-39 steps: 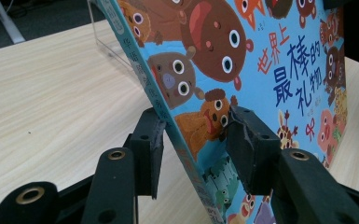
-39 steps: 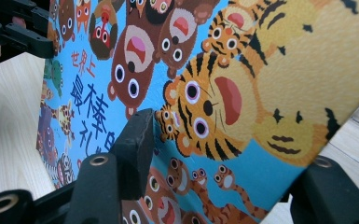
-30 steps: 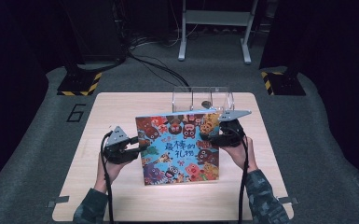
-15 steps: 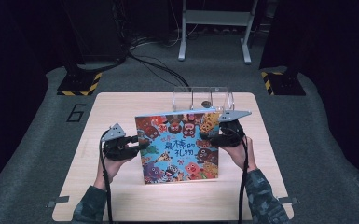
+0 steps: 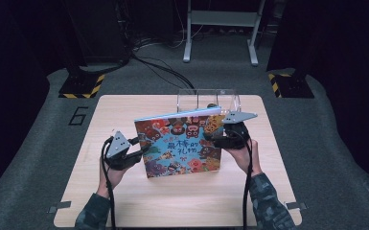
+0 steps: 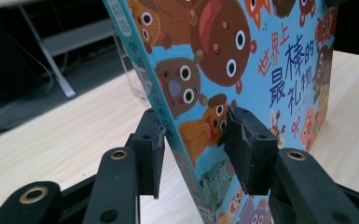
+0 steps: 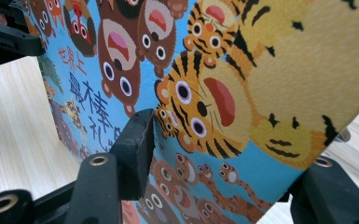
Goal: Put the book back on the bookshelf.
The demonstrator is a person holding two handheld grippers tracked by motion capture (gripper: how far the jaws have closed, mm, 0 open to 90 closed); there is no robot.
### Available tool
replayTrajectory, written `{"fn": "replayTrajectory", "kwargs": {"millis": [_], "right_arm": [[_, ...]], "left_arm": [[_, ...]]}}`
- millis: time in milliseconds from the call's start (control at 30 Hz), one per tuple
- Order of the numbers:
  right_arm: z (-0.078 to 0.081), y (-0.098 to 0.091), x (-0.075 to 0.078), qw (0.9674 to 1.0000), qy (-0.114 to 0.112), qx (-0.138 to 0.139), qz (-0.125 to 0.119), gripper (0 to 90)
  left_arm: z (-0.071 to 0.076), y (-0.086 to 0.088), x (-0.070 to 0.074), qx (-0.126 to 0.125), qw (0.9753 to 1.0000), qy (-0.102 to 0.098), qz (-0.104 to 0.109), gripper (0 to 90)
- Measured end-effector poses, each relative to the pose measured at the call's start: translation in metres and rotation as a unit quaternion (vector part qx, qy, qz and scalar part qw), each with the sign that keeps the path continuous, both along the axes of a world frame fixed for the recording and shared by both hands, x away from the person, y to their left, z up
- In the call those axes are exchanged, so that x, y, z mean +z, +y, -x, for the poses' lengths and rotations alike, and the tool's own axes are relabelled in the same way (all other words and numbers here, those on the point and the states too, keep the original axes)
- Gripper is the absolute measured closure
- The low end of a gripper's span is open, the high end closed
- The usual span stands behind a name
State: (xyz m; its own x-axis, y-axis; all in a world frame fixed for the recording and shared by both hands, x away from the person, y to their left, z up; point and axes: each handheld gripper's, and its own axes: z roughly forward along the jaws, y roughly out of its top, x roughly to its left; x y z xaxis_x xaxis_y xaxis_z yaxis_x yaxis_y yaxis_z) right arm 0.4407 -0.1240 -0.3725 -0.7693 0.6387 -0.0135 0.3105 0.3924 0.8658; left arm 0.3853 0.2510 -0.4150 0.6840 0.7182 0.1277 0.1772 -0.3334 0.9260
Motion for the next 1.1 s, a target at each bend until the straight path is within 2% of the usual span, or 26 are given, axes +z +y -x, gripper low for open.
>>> {"fn": "replayTrajectory", "kwargs": {"millis": [100,167,200,233,333,533,633,667,833,867,933,1033,1100], "right_arm": [[-0.001,0.000,0.000,1.0000,0.000,0.004,0.001,45.5],[0.000,0.000,0.000,1.0000,-0.005,0.006,0.001,45.5],[0.000,0.000,0.000,1.0000,-0.007,0.006,0.001,45.5],[0.000,0.000,0.000,1.0000,-0.007,0.006,0.001,45.5],[-0.001,0.002,-0.001,1.0000,-0.006,0.000,-0.006,44.0],[-0.002,0.001,-0.001,1.0000,-0.005,0.005,-0.005,43.2],[-0.001,0.003,0.000,0.9999,0.006,-0.004,-0.008,41.2],[-0.002,0.006,0.000,0.9999,0.002,-0.013,0.000,37.8],[-0.003,0.010,0.001,0.9998,0.000,-0.018,0.002,35.5],[-0.003,0.011,0.001,0.9998,0.001,-0.018,0.003,35.4],[-0.003,0.014,0.001,0.9997,0.004,-0.022,0.005,34.0],[-0.006,0.016,0.000,0.9998,0.003,-0.018,0.004,32.6],[-0.007,0.015,0.000,0.9999,0.005,-0.015,0.002,32.7]], "left_arm": [[-0.003,0.003,0.001,-0.011,0.9998,0.011,0.009,59.3],[-0.005,0.003,0.002,-0.013,0.9997,0.018,0.008,56.1],[-0.009,0.004,0.003,-0.021,0.9993,0.030,0.011,54.8],[-0.009,0.004,0.003,-0.021,0.9993,0.030,0.011,54.8],[-0.014,0.004,0.002,-0.035,0.9980,0.039,0.036,54.8],[-0.013,0.001,0.004,-0.038,0.9982,0.033,0.034,55.6],[-0.010,0.000,0.005,-0.033,0.9987,0.026,0.028,55.9],[-0.009,-0.001,0.006,-0.030,0.9990,0.019,0.028,56.0],[-0.002,-0.002,0.006,-0.018,0.9997,0.003,0.018,58.0],[-0.001,-0.001,0.006,-0.015,0.9998,-0.004,0.008,58.5],[0.002,-0.001,0.006,-0.012,0.9999,-0.011,0.003,58.8],[0.003,-0.001,0.005,-0.011,0.9999,-0.008,0.007,59.0],[0.001,0.001,0.006,-0.020,0.9997,-0.005,0.009,58.9]]}}
